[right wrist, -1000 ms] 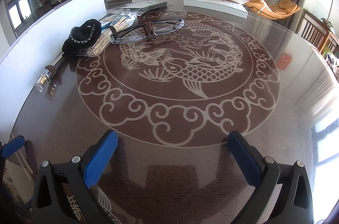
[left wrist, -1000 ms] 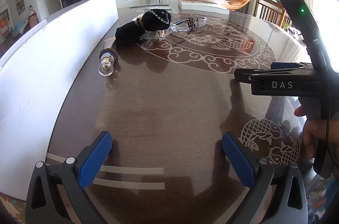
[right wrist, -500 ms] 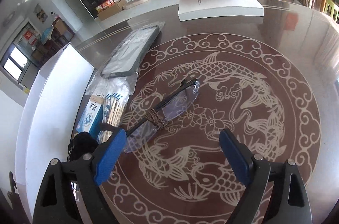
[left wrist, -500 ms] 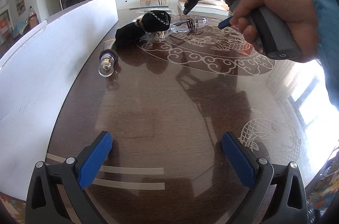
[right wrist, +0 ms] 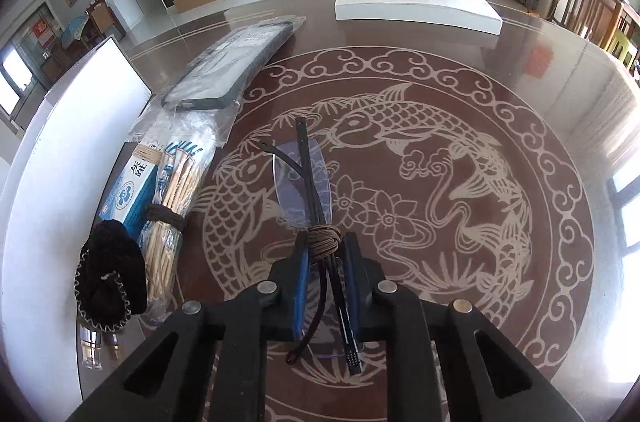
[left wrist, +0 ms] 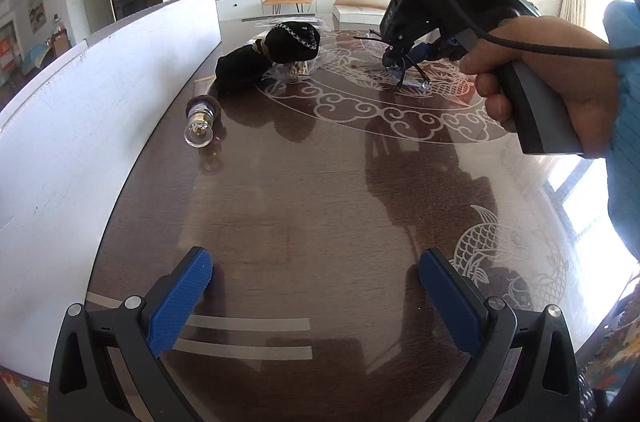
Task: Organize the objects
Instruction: 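Grasp the clear glasses with the right tool and lift them, then move the left tool toward the gold cosmetic tube while the right tool holds the glasses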
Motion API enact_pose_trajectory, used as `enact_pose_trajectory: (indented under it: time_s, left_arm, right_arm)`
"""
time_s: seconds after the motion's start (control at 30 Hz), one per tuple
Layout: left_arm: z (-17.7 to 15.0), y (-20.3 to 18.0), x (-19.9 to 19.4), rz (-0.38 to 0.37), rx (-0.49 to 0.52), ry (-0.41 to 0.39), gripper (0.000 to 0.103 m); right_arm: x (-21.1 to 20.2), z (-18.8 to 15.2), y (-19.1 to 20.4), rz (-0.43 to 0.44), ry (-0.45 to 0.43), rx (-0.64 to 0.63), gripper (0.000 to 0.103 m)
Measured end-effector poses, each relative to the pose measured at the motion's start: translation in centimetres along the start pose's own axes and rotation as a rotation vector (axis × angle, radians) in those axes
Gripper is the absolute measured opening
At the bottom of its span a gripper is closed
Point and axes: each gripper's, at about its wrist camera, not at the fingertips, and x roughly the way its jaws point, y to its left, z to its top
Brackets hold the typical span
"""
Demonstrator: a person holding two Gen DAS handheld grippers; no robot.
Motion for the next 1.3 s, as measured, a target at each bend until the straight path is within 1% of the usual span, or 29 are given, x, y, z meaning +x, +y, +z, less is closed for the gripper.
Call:
enact_pose_trajectory:
  time_s: [0.13,0.3,0.37,0.4,0.43,0.5,0.57,0.67,0.7,0.8,1.3]
  left_arm:
    - [0.0,0.0,0.0,0.000,0.000,0.000,0.103]
    - [0.0,0.0,0.0,0.001,0.000,-0.001,0.103]
    - [0.0,0.0,0.1,0.002,-0.001,-0.001,0.103]
    - [0.0,0.0,0.1,0.003,-0.001,0.000,0.103]
    - [0.0,0.0,0.1,0.004,-0.001,0.000,0.103]
    - [0.0,0.0,0.1,0.003,-0.001,0.000,0.103]
    - [0.0,0.0,0.1,0.003,-0.001,0.000,0.103]
    - [0.0,0.0,0.1,0.003,-0.001,0.000,0.103]
    - [0.0,0.0,0.1,0.003,-0.001,-0.001,0.103]
    - [0.0,0.0,0.2,0.003,-0.001,-0.002,0.103]
    - [0.0,0.0,0.1,0.003,-0.001,-0.002,0.103]
  right_arm:
    - [-2.5,-3.6,-2.9,0.009,-0.025,-0.013,0.016]
    - [-5.7,-8.8,-5.9,-0.007,-0.076,-0.034,0.017]
    - [-6.7,-10.5,-6.6,-0.003,-0.107,-0.045,0.022]
    - [-6.9,-10.9,-6.8,0.005,-0.117,-0.050,0.037]
    - [-7.1,-11.1,-7.0,0.015,-0.132,-0.056,0.060]
    - [-7.1,-11.4,-6.7,0.003,-0.150,-0.082,0.081]
    - [-6.8,-11.6,-6.1,-0.004,-0.160,-0.132,0.082]
    - [-6.0,-11.6,-4.8,-0.029,-0.145,-0.206,0.084]
    - [-5.9,-11.6,-4.4,-0.043,-0.138,-0.229,0.087]
    - [-5.4,-11.8,-4.2,-0.033,-0.116,-0.249,0.103]
    - [-5.2,-11.7,-4.3,-0.034,-0.111,-0.243,0.103]
